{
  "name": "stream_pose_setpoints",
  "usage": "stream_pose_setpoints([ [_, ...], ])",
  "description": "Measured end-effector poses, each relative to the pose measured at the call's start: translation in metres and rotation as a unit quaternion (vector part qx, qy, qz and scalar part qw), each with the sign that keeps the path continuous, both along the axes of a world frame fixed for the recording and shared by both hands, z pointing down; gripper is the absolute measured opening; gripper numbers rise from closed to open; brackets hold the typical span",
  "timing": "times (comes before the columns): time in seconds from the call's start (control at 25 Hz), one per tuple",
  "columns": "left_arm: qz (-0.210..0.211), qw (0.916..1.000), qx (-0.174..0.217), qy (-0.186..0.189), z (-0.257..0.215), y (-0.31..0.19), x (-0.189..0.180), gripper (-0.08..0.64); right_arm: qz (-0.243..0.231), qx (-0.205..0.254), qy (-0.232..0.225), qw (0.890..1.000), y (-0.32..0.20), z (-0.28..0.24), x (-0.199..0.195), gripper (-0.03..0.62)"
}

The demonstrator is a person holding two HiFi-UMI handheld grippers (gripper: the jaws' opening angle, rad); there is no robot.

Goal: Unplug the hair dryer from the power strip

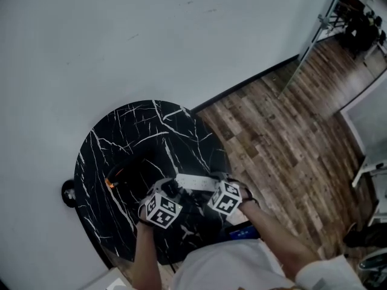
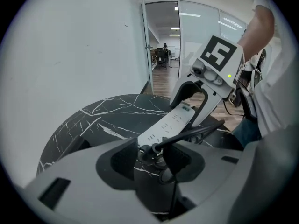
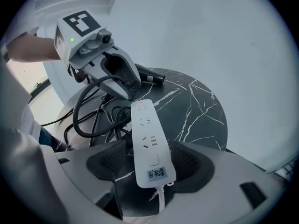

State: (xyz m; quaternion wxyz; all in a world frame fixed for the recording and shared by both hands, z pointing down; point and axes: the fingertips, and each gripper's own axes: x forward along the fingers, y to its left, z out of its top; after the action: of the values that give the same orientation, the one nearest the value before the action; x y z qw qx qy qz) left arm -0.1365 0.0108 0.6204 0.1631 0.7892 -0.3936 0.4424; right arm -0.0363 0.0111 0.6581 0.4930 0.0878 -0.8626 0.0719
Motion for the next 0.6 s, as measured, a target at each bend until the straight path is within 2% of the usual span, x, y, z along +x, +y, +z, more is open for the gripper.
stream_pose_setpoints([
  [0.24, -0.002, 0.9997, -0.024, 0.007, 0.008, 0.013, -0.005, 0.19, 0.038, 0.006, -0.032, 0.999, -0.001, -0.014, 0.006, 0.282],
  [0.36, 0.002, 0.9982, -0.061, 0.005, 0.017, 0.026, -0.014, 0.19, 0.052, 0.01, -0.03, 0.998, -0.005, -0.019, 0.011, 0.282],
  [0.48, 0.007, 0.994, -0.109, -0.001, 0.026, 0.048, -0.023, 0.19, 0.042, 0.027, -0.036, 0.998, -0.002, -0.027, 0.007, 0.282],
  [0.6, -0.005, 0.992, -0.126, -0.001, 0.031, 0.06, -0.032, 0.19, 0.051, 0.034, -0.044, 0.997, -0.001, -0.037, 0.006, 0.282],
])
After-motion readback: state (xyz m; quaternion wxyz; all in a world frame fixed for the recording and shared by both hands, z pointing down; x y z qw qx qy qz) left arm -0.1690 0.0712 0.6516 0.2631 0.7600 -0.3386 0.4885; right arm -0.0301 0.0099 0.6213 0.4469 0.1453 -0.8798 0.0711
